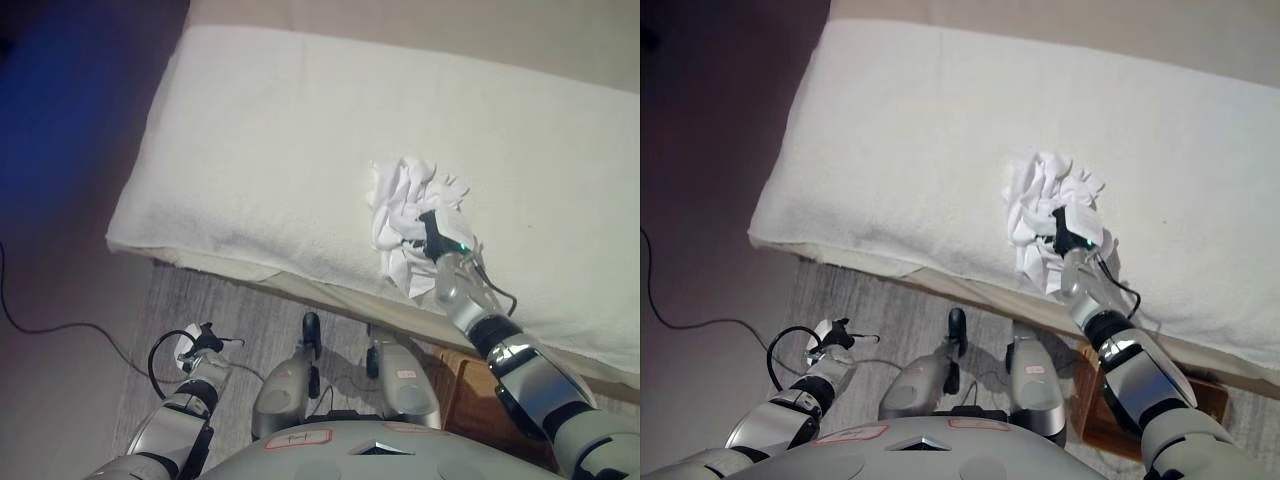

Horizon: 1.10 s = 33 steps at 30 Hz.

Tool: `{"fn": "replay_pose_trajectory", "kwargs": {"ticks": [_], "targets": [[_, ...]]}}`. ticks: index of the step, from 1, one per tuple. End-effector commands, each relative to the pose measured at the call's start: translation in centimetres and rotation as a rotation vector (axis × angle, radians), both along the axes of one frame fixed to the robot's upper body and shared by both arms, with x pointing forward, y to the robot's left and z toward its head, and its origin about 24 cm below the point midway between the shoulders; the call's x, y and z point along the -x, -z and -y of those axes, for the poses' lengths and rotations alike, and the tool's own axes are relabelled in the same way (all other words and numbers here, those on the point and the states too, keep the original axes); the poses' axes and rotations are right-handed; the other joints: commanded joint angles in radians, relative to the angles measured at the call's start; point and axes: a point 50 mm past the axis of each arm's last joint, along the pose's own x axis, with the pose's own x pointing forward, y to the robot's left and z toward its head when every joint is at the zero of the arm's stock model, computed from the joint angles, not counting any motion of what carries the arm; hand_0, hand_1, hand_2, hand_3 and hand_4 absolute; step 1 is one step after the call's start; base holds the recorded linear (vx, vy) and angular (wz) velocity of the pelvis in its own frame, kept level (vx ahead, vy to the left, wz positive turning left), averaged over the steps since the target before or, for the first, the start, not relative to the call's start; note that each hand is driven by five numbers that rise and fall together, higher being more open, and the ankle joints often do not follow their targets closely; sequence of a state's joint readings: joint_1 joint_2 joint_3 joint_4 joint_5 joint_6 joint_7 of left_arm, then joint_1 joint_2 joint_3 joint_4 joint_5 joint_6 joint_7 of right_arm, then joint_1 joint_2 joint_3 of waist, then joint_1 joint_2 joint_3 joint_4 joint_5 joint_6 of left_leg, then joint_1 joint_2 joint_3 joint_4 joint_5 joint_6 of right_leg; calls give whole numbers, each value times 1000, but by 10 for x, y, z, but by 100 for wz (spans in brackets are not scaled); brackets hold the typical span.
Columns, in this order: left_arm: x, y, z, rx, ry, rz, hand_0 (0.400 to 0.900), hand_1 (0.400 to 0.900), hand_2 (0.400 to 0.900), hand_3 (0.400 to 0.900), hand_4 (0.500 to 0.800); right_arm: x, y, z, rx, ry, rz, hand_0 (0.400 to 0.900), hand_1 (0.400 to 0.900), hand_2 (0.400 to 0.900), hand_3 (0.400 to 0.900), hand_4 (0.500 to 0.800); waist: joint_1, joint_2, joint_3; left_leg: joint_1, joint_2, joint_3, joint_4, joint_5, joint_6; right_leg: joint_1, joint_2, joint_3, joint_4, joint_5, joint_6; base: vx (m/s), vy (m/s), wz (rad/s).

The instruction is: Put the clothes on the bed into the basket.

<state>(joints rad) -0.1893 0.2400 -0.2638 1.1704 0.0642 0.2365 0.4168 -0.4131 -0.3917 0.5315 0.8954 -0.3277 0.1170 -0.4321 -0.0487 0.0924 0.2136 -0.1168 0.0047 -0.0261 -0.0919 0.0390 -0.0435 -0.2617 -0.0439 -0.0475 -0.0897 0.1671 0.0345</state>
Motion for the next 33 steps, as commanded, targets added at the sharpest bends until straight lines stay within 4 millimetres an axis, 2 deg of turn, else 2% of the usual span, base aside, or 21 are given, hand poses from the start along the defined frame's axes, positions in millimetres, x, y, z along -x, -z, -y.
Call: {"fn": "replay_pose_trajectory", "kwargs": {"ticks": [1, 4, 6, 8, 10, 11, 13, 14, 19, 20, 22, 24, 29, 33], "targets": [[26, 4, -21, -106, 21, -116, 900, 900, 900, 900, 800, 24, 13, 45, 73, 144, -71, 400, 400, 400, 400, 500, -44, 17, -77, 80, 20, 42, 5, -57, -15, 76, 13, 62, 2, -82, 41, 0, -1, -42], [30, 6, -22, -108, 34, -137, 900, 900, 900, 900, 800, 45, 19, 74, 83, 265, -110, 400, 400, 400, 400, 500, -69, 8, -99, 129, 22, 72, 5, -75, -10, 105, 24, 88, 2, -83, 44, -14, -7, -44], [35, 7, -23, -112, 59, -166, 900, 900, 900, 900, 800, 60, 18, 102, 105, 367, -133, 400, 400, 400, 400, 500, -93, 0, -119, 158, 26, 98, 5, -89, -7, 122, 31, 112, 2, -79, 48, -30, -14, -52], [36, 7, -24, -113, 59, -169, 900, 900, 900, 900, 800, 66, 18, 109, 110, 396, -140, 400, 400, 400, 400, 500, -96, -2, -126, 169, 25, 107, 5, -94, -5, 130, 35, 122, 2, -79, 49, -21, -5, -36], [35, 6, -26, -112, 57, -167, 900, 900, 900, 900, 800, 85, 13, 142, 135, 544, -164, 400, 400, 400, 400, 500, -117, -7, -152, 201, 24, 142, 5, -109, 0, 143, 47, 156, 2, -72, 60, -49, 3, -55], [35, 7, -26, -112, 57, -167, 900, 900, 900, 900, 800, 85, 13, 142, 135, 545, -164, 400, 400, 400, 400, 500, -115, -7, -151, 202, 24, 144, 5, -109, 0, 144, 47, 158, 2, -72, 60, -40, 8, -55], [32, 5, -29, -115, 59, -161, 900, 900, 900, 900, 800, 105, 10, 165, 144, 655, -197, 400, 400, 400, 400, 500, -137, -8, -169, 227, 22, 184, 5, -120, 7, 151, 59, 191, 2, -64, 70, -46, 5, -61], [32, 5, -29, -115, 59, -161, 900, 900, 900, 900, 800, 105, 10, 165, 144, 655, -197, 400, 400, 400, 400, 500, -135, -9, -169, 227, 22, 186, 5, -120, 7, 151, 59, 193, 2, -63, 70, -43, 8, -57], [24, 0, -34, -116, 55, -131, 900, 900, 900, 900, 800, 139, -2, 202, 147, 852, -215, 400, 400, 400, 400, 500, -164, -4, -188, 258, 19, 248, 5, -132, 15, 153, 79, 248, 2, -46, 89, -44, 5, -42], [24, 0, -34, -116, 56, -131, 900, 900, 900, 900, 800, 139, -2, 202, 147, 853, -216, 400, 400, 400, 400, 500, -162, -4, -188, 258, 19, 249, 5, -133, 15, 154, 80, 249, 2, -46, 89, -54, -3, -24], [22, -1, -34, -114, 66, -123, 900, 900, 900, 900, 800, 157, -8, 217, 151, 937, -214, 400, 400, 400, 400, 500, -173, -2, -190, 264, 19, 260, 5, -132, 16, 154, 82, 256, 2, -41, 92, -49, -10, -11], [21, -2, -34, -116, 72, -118, 900, 900, 900, 900, 800, 163, -9, 221, 153, 967, -215, 400, 400, 400, 400, 500, -174, 0, -189, 267, 18, 261, 5, -132, 16, 157, 83, 257, 2, -40, 93, -16, -5, -1], [11, -4, -30, -117, 110, -90, 900, 900, 900, 900, 800, 196, -17, 239, 168, 1121, -235, 400, 400, 400, 400, 500, -183, 14, -189, 278, 18, 257, 5, -133, 16, 170, 80, 249, 2, -46, 95, -8, -17, 5], [6, -6, -30, -118, 122, -71, 900, 900, 900, 900, 800, 202, -25, 247, 173, 1158, -216, 400, 400, 400, 400, 500, -187, 29, -186, 284, 16, 256, 5, -131, 17, 178, 79, 247, 2, -50, 95, 0, 0, 0]]}}
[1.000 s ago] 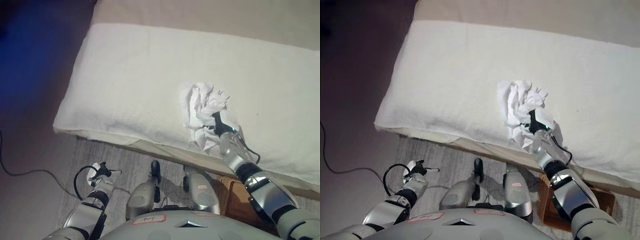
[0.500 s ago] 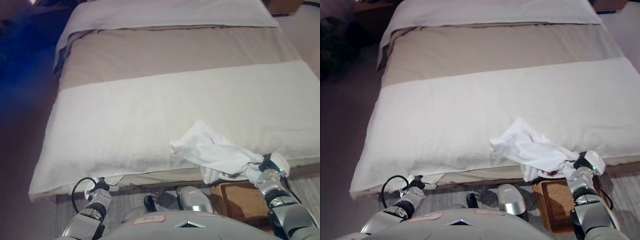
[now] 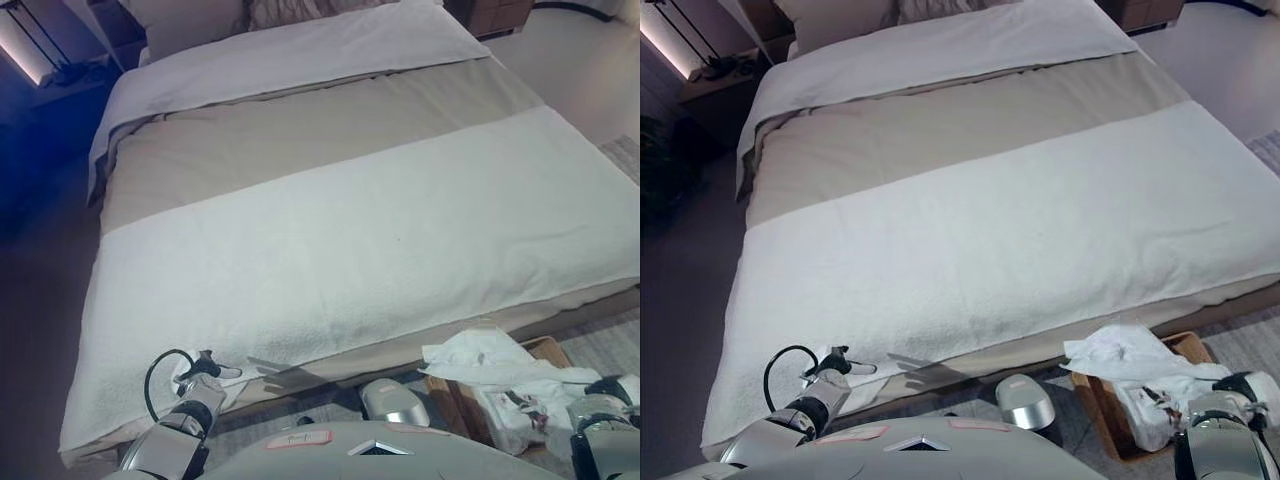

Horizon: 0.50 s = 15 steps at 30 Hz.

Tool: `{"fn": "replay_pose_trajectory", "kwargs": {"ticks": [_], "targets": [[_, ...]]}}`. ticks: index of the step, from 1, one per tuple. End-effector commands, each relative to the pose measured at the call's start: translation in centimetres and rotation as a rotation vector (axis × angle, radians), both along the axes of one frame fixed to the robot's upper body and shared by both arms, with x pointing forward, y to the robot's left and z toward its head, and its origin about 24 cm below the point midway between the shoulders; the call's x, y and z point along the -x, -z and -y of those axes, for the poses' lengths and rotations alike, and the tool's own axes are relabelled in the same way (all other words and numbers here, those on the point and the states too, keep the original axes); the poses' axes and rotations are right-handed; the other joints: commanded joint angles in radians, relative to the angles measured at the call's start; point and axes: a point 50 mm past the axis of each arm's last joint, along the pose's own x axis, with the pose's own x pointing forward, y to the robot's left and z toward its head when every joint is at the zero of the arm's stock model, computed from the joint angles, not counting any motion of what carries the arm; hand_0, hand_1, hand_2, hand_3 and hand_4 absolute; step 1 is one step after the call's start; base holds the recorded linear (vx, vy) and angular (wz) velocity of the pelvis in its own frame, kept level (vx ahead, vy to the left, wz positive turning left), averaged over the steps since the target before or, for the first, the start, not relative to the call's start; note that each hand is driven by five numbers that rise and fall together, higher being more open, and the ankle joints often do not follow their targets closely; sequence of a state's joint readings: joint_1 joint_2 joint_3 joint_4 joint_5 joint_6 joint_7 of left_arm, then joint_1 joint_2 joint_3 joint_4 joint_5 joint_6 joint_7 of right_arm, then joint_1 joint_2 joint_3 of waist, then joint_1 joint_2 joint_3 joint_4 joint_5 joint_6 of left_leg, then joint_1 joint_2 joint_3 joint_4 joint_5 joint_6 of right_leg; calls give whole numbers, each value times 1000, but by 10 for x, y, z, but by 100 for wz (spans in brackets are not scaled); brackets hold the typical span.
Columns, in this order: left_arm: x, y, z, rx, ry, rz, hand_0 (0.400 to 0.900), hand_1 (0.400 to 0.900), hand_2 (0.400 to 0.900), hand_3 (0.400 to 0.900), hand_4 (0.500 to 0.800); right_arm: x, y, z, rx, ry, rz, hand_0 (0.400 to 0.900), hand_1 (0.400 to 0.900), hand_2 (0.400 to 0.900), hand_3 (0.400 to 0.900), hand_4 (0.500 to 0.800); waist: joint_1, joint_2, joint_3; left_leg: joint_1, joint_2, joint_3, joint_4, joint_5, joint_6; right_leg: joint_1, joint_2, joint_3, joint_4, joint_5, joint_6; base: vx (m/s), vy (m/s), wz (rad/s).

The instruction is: Put the clothes on the bed into the basket.

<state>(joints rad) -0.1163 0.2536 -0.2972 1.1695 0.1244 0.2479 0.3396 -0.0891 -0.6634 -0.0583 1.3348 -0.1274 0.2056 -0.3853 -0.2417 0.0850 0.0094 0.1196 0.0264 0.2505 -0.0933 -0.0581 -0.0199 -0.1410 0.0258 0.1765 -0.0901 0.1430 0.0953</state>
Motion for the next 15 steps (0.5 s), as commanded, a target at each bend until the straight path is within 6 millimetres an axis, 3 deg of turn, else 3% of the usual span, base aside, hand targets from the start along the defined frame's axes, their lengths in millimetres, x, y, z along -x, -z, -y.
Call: {"fn": "replay_pose_trajectory", "kwargs": {"ticks": [1, 5, 6, 7, 15], "targets": [[-24, -17, -25, -126, 64, 63, 900, 900, 900, 900, 800, -7, -52, 44, 206, 53, 71, 400, 400, 400, 400, 500, 5, 40, 19, 49, -6, -21, 6, -33, -7, 58, 9, 23, 3, -26, 33, 0, 0, 0], [-25, -17, -24, -127, 73, 64, 900, 900, 900, 900, 800, -5, -52, 45, 205, 57, 66, 400, 400, 400, 400, 500, 8, 48, 20, 50, -5, -25, 6, -33, -9, 64, 8, 19, 3, -31, 31, 3, -17, 2], [-26, -17, -23, -122, 75, 66, 900, 900, 900, 900, 800, -6, -52, 45, 201, 59, 70, 561, 561, 561, 561, 596, 11, 49, 20, 51, -4, -27, 6, -32, -9, 66, 9, 17, 3, -33, 31, 8, -44, 1], [-26, -18, -23, -112, 60, 78, 900, 900, 900, 900, 800, -12, -51, 43, 180, 39, 78, 900, 900, 900, 900, 800, 13, 53, 24, 50, -5, -29, 6, -31, -9, 65, 9, 17, 3, -34, 30, 5, -32, 0], [-21, -12, -15, -65, 49, 53, 900, 900, 900, 900, 800, -9, -39, 35, 117, 47, 39, 900, 900, 900, 900, 800, 24, 59, 26, 46, 0, -39, 6, -25, -15, 70, 7, 3, 3, -45, 23, 14, -34, 7]]}}
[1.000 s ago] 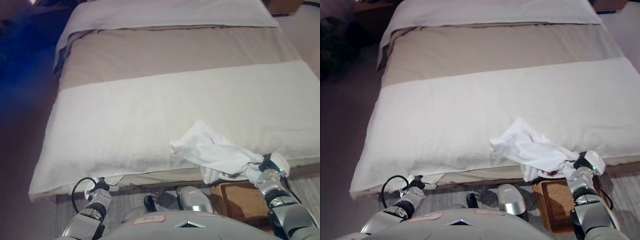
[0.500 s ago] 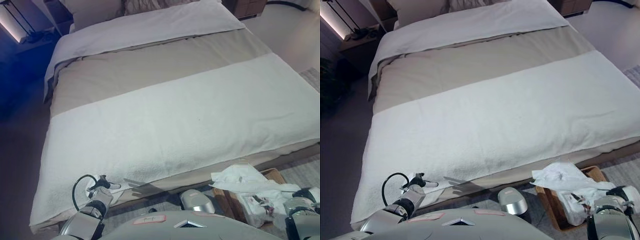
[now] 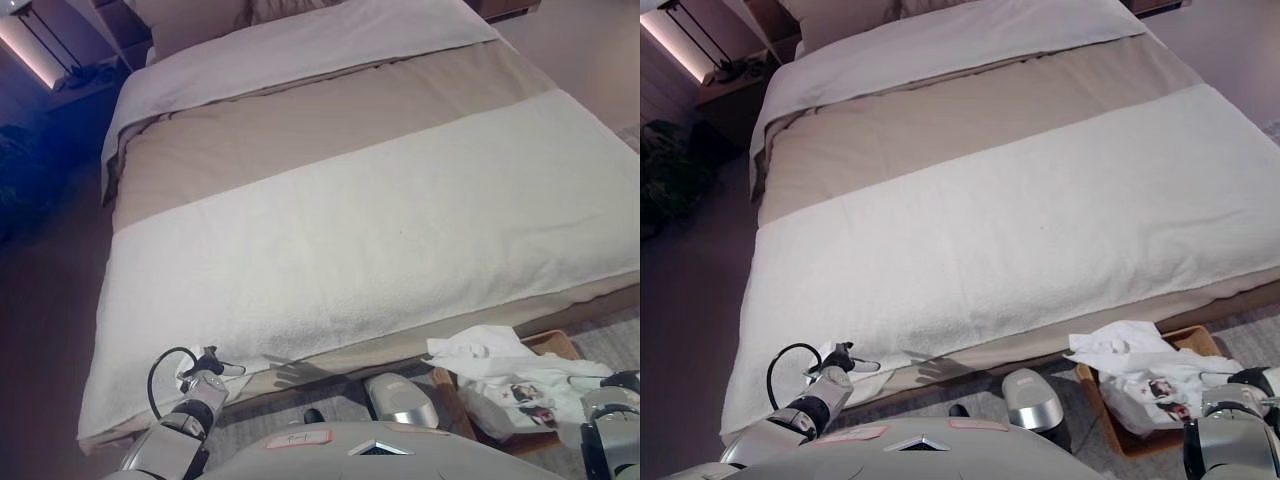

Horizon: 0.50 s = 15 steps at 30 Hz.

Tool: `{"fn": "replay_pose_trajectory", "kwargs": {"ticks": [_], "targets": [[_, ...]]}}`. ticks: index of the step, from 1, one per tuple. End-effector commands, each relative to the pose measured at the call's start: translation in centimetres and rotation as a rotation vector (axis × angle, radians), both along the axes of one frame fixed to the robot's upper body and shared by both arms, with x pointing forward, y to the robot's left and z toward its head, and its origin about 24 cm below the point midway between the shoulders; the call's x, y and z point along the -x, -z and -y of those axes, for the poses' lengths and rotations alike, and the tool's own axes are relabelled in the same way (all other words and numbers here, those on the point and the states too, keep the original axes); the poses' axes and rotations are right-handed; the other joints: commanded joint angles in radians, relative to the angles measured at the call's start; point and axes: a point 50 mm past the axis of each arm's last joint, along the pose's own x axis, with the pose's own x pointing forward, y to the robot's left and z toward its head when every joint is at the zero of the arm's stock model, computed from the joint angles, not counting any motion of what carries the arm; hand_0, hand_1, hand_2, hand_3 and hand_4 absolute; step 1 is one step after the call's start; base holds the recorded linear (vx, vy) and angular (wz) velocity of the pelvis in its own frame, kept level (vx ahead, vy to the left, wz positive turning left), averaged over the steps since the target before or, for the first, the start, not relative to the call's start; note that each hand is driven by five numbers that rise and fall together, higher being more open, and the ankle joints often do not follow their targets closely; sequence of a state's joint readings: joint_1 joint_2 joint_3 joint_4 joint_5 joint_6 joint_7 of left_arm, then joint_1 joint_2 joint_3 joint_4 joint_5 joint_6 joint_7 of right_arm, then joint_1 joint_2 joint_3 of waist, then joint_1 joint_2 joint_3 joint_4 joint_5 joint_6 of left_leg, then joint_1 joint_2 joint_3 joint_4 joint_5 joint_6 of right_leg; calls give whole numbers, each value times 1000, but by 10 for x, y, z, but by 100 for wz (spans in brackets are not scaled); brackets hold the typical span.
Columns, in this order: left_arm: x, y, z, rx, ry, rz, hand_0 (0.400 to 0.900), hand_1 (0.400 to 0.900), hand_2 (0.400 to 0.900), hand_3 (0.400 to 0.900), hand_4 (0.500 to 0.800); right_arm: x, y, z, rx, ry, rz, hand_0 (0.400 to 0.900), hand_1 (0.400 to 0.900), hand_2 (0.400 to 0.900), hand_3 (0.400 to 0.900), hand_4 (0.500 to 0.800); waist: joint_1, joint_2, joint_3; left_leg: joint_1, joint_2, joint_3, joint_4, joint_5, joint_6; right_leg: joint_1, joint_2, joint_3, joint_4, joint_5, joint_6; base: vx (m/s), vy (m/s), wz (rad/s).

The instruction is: Put the clothes on the bed into the basket.

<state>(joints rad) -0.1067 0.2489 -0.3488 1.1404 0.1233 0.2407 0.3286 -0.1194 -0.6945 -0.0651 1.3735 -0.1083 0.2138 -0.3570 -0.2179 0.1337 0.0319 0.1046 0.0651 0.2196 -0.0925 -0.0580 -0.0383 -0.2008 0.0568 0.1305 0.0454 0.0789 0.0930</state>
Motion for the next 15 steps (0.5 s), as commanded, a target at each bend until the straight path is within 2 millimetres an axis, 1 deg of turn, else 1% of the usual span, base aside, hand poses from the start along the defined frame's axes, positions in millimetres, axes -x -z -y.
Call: {"fn": "replay_pose_trajectory", "kwargs": {"ticks": [1, 3, 5, 6, 7, 8, 9, 10, 11, 12, 13, 14, 15], "targets": [[-19, -13, -23, -82, -11, 48, 900, 900, 900, 900, 800, -9, -28, 23, 113, 0, 27, 900, 900, 900, 900, 800, 3, 10, 5, 60, -38, -10, 5, -24, 2, 131, -25, 47, -133, 18, 24, 3, -24, 12], [-18, -12, -23, -81, -17, 45, 900, 900, 900, 900, 800, -11, -20, 15, 86, -23, 16, 900, 900, 900, 900, 800, 8, 9, 6, 59, -37, -15, 5, -22, 2, 134, -28, 40, -133, 16, 22, 9, -33, 16], [-17, -12, -25, -85, -22, 37, 900, 900, 900, 900, 800, -16, -7, 2, 48, -61, 8, 900, 900, 900, 900, 800, 14, 4, 7, 59, -35, -20, 5, -20, 0, 137, -28, 33, -133, 14, 20, 9, -27, 11], [-16, -12, -25, -85, -23, 37, 900, 900, 900, 900, 800, -16, -7, 2, 48, -62, 8, 900, 900, 900, 900, 800, 14, 4, 7, 59, -35, -20, 5, -20, 0, 137, -28, 32, -133, 14, 20, 1, -19, 6], [-16, -14, -29, -95, -40, 41, 900, 900, 900, 900, 800, -24, 2, -10, 17, -95, 28, 900, 900, 900, 900, 800, 18, 0, 8, 59, -34, -20, 5, -20, -1, 139, -28, 30, -133, 15, 18, 0, 0, 0], [-16, -14, -29, -95, -40, 41, 900, 900, 900, 900, 800, -24, 2, -10, 17, -95, 28, 900, 900, 900, 900, 800, 18, -1, 8, 59, -34, -20, 5, -20, -1, 139, -28, 30, -133, 15, 18, -1, -17, 3], [-16, -14, -31, -99, -45, 43, 900, 900, 900, 900, 800, -28, 9, -19, -6, -122, 34, 900, 900, 900, 900, 800, 20, -4, 8, 59, -34, -20, 5, -20, 0, 140, -28, 28, -133, 14, 18, 0, 0, 0], [-14, -14, -33, -105, -56, 41, 900, 900, 900, 900, 800, -38, 19, -35, -48, -177, 53, 900, 900, 900, 900, 800, 23, -9, 8, 61, -32, -19, 5, -22, 0, 142, -28, 27, -133, 16, 18, 0, 0, 0], [-14, -14, -33, -105, -56, 41, 900, 900, 900, 900, 800, -38, 19, -36, -48, -177, 53, 900, 900, 900, 900, 800, 23, -10, 8, 61, -32, -19, 5, -22, 0, 142, -28, 27, -133, 16, 18, 0, 0, 0], [-13, -14, -34, -107, -59, 40, 900, 900, 900, 900, 800, -45, 27, -50, -85, -232, 53, 900, 900, 900, 900, 800, 26, -15, 9, 61, -32, -20, 5, -22, 1, 143, -27, 25, -133, 16, 17, -11, 4, -5], [-9, -13, -35, -105, -75, 37, 900, 900, 900, 900, 800, -57, 36, -70, -132, -310, 84, 900, 900, 900, 900, 800, 30, -22, 11, 61, -31, -18, 5, -22, 2, 143, -26, 25, -133, 17, 16, -11, 4, -5], [-9, -13, -36, -105, -75, 37, 900, 900, 900, 900, 800, -57, 36, -70, -132, -310, 83, 900, 900, 900, 900, 800, 30, -23, 11, 62, -31, -18, 5, -22, 2, 143, -26, 25, -133, 17, 16, -15, 8, -5], [-6, -13, -36, -105, -81, 35, 900, 900, 900, 900, 800, -65, 40, -83, -168, -378, 101, 900, 900, 900, 900, 800, 33, -28, 12, 62, -30, -16, 5, -21, 3, 143, -25, 26, -133, 18, 15, 0, 0, 0]]}}
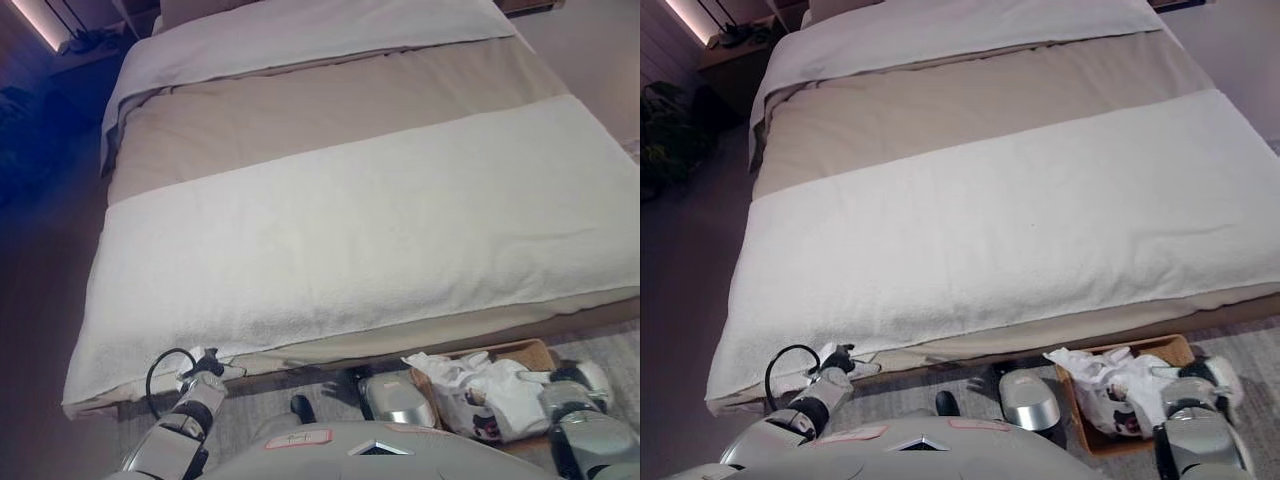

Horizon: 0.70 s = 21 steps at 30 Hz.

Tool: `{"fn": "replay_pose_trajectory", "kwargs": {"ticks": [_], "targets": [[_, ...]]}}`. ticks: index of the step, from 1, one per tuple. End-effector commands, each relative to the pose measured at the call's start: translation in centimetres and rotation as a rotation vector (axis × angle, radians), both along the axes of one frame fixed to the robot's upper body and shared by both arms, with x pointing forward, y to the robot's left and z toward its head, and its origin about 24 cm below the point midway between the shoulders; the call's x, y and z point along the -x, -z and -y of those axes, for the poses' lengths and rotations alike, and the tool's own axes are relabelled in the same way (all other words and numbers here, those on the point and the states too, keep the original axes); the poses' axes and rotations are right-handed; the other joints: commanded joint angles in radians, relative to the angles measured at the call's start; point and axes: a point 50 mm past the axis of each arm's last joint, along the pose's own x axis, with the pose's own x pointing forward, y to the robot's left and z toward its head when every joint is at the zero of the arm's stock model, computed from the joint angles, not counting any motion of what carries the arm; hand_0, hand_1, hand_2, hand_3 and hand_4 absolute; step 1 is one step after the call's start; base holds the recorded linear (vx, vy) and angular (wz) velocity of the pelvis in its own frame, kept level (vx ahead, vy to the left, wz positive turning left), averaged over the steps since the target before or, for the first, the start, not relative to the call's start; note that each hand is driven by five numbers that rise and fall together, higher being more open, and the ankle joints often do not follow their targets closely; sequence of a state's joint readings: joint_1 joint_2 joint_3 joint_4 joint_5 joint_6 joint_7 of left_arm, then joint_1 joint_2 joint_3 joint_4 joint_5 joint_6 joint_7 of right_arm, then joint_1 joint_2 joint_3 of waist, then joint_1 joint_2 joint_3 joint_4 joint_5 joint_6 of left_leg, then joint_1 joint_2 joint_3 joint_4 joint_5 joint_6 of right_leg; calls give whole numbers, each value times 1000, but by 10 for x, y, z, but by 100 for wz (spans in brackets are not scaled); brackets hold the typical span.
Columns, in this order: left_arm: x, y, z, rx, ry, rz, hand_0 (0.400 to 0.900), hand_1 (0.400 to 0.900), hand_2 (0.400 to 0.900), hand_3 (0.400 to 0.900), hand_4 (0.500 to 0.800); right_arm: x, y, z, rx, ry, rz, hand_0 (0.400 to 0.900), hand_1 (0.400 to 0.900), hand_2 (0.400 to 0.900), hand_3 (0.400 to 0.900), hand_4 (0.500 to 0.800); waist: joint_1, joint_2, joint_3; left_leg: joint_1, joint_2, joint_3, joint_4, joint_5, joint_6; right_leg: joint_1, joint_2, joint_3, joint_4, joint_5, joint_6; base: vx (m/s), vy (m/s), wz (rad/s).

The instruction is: Put the clothes on the bed into the basket.

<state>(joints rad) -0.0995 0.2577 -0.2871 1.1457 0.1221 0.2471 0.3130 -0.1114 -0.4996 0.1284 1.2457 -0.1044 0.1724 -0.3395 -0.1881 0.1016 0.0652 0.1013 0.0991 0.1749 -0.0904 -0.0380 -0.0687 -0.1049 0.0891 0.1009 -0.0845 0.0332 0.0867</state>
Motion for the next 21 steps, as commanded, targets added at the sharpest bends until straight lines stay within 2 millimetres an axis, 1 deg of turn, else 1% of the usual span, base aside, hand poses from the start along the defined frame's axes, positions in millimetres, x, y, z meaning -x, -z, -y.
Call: {"fn": "replay_pose_trajectory", "kwargs": {"ticks": [1, 2, 3, 5, 9, 10, 11, 12, 15, 16, 17, 19, 20, 21], "targets": [[-8, -11, -27, -112, -18, 39, 900, 900, 900, 900, 800, -33, -6, -15, -3, -142, 110, 900, 900, 900, 900, 800, 6, -1, -19, 65, -64, 28, 3, -41, 34, 46, -57, 56, -3, 65, 21, 0, 0, 0], [-4, -11, -27, -108, -22, 38, 900, 900, 900, 900, 800, -40, -4, -28, -41, -194, 132, 900, 900, 900, 900, 800, 10, -5, -17, 65, -63, 29, 3, -40, 34, 46, -57, 54, -3, 65, 20, -30, 21, 3], [0, -9, -26, -105, -21, 31, 900, 900, 900, 900, 800, -41, -1, -35, -64, -209, 138, 900, 900, 900, 900, 800, 13, -10, -17, 65, -62, 27, 3, -40, 35, 47, -57, 52, -3, 64, 20, -30, 19, 9], [4, -7, -23, -98, -22, 28, 900, 900, 900, 900, 800, -49, 4, -57, -128, -274, 159, 900, 900, 900, 900, 800, 24, -20, -14, 65, -62, 19, 3, -38, 37, 50, -59, 44, -3, 63, 18, -33, 25, 19], [12, -2, -17, -78, -21, 8, 900, 900, 900, 900, 800, -58, 11, -84, -221, -308, 167, 900, 900, 900, 900, 800, 51, -37, -15, 67, -65, -1, 3, -36, 39, 60, -66, 20, -3, 59, 16, -26, 38, 32], [9, -2, -14, -71, -17, 16, 900, 900, 900, 900, 800, -62, 13, -95, -259, -334, 155, 900, 900, 900, 900, 800, 62, -44, -14, 68, -65, -8, 3, -35, 40, 65, -69, 11, -3, 58, 14, -9, 33, 24], [9, -3, -14, -71, -17, 16, 900, 900, 900, 900, 800, -62, 13, -95, -259, -334, 156, 900, 900, 900, 900, 800, 61, -44, -14, 68, -65, -9, 3, -35, 40, 65, -70, 10, -3, 58, 14, -22, 44, 30], [8, -2, -13, -65, 0, 14, 900, 900, 900, 900, 800, -63, 15, -103, -284, -376, 135, 900, 900, 900, 900, 800, 68, -48, -13, 68, -66, -18, 3, -34, 41, 69, -72, 4, -3, 56, 13, -15, 33, 27], [6, -3, -13, -68, 20, 10, 900, 900, 900, 900, 800, -58, 18, -101, -283, -373, 105, 900, 900, 900, 900, 800, 76, -59, -12, 70, -70, -33, 3, -34, 43, 79, -78, -10, -3, 54, 10, -12, 39, 26], [4, -3, -12, -67, 23, 11, 900, 900, 900, 900, 800, -51, 22, -100, -283, -350, 78, 900, 900, 900, 900, 800, 81, -62, -10, 70, -73, -43, 3, -33, 46, 83, -83, -19, -3, 52, 9, -13, 30, 17], [4, -3, -12, -67, 23, 11, 900, 900, 900, 900, 800, -52, 22, -100, -283, -350, 78, 900, 900, 900, 900, 800, 80, -62, -10, 70, -74, -44, 3, -33, 46, 84, -83, -20, -3, 52, 9, -16, 44, 26], [2, -4, -12, -64, 29, 13, 900, 900, 900, 900, 800, -36, 29, -96, -280, -296, 29, 900, 900, 900, 900, 800, 84, -66, -9, 69, -78, -58, 3, -33, 49, 88, -89, -31, -3, 51, 7, -8, 33, 22], [2, -4, -12, -64, 29, 13, 900, 900, 900, 900, 800, -36, 29, -96, -280, -296, 29, 900, 900, 900, 900, 800, 84, -66, -9, 69, -78, -59, 3, -33, 49, 88, -90, -32, -3, 51, 7, -2, 28, 17], [1, -4, -11, -62, 30, 19, 900, 900, 900, 900, 800, -30, 31, -93, -276, -269, 15, 900, 900, 900, 900, 800, 85, -66, -8, 67, -79, -62, 3, -32, 50, 89, -91, -36, -3, 51, 7, 2, 14, 8]]}}
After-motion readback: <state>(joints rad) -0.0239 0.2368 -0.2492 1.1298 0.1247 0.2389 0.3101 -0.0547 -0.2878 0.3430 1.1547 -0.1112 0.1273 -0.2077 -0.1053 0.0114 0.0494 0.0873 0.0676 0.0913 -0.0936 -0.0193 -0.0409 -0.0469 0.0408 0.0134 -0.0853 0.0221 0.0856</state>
